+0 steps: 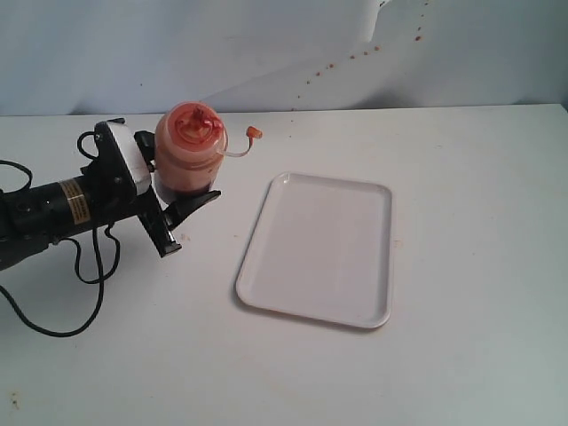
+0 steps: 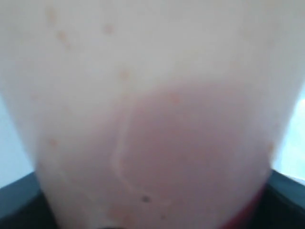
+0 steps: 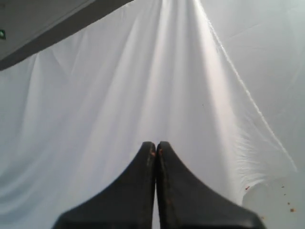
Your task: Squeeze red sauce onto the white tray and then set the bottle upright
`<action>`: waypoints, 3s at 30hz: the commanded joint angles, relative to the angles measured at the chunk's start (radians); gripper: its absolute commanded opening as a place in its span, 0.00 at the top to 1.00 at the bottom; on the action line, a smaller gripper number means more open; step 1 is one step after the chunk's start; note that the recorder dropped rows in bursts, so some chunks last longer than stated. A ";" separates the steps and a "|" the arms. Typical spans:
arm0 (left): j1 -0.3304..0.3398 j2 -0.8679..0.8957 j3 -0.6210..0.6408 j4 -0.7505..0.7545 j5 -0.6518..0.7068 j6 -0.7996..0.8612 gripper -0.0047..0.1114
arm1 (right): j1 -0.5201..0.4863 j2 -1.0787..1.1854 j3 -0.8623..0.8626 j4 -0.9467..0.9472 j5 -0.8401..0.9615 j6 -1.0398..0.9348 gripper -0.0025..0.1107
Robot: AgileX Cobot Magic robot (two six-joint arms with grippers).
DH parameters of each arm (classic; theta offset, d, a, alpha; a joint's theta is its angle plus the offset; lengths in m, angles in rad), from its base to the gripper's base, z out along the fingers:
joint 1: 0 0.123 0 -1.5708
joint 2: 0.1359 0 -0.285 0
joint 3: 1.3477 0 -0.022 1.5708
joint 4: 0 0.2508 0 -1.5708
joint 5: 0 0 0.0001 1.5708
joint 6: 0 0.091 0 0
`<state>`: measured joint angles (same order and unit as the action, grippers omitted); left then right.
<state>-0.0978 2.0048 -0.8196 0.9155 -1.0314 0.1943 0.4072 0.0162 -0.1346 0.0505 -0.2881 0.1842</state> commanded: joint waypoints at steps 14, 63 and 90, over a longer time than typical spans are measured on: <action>-0.006 -0.014 -0.011 -0.016 -0.036 -0.005 0.96 | -0.002 0.004 -0.209 -0.133 0.219 0.004 0.98; -0.067 -0.014 -0.012 -0.133 0.052 0.226 0.96 | 0.002 1.127 -0.880 0.231 0.542 -0.483 0.98; -0.180 -0.014 -0.117 -0.675 -0.020 1.218 0.96 | 0.002 1.513 -0.810 0.170 0.091 -0.464 0.98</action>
<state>-0.2725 2.0048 -0.9238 0.2614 -0.9584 1.3477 0.4072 1.5278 -0.9490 0.2313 -0.1736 -0.2869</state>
